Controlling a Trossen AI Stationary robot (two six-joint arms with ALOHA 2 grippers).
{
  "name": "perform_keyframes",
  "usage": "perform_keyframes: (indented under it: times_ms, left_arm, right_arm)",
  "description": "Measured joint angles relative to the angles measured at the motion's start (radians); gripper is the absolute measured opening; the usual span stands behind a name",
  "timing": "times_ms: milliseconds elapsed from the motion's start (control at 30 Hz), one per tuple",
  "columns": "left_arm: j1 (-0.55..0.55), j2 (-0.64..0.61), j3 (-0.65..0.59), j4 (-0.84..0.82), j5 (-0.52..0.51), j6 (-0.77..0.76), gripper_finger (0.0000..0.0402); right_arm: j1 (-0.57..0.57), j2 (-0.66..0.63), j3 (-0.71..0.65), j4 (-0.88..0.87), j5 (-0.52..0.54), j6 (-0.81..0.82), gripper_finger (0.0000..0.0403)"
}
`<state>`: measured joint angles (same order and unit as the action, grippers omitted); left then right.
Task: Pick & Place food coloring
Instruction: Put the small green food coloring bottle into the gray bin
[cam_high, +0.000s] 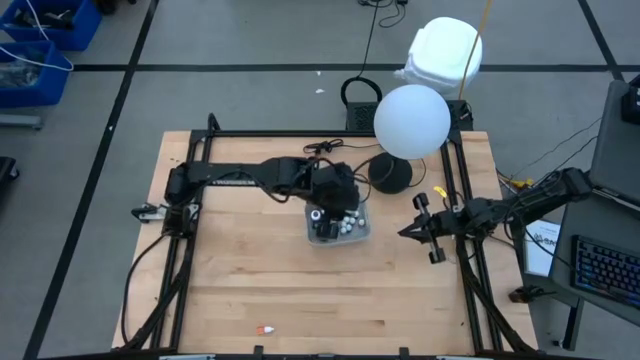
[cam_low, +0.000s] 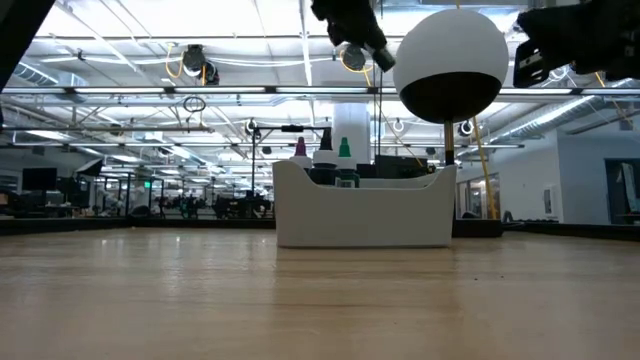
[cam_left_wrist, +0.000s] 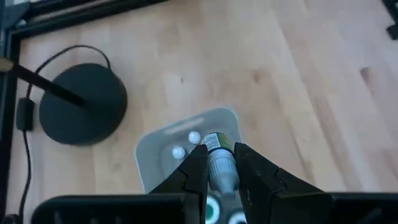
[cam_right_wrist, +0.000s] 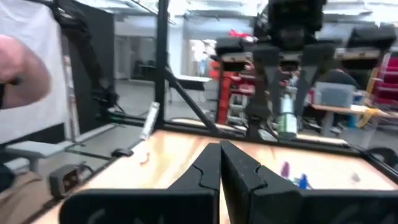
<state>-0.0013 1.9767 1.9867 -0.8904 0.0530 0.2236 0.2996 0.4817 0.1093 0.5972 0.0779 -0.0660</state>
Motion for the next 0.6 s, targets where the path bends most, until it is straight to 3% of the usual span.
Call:
perform_keyframes:
  times_ms: [467, 600]
  left_arm:
    - [0.072, 0.135, -0.001, -0.051, -0.056, 0.069, 0.0063]
    - [0.063, 0.165, -0.001, -0.046, -0.055, 0.070, 0.0063]
  right_arm:
    - [0.000, 0.103, 0.002, 0.004, 0.276, -0.035, 0.0000]
    - [-0.001, 0.103, 0.002, 0.001, 0.288, -0.052, 0.0000]
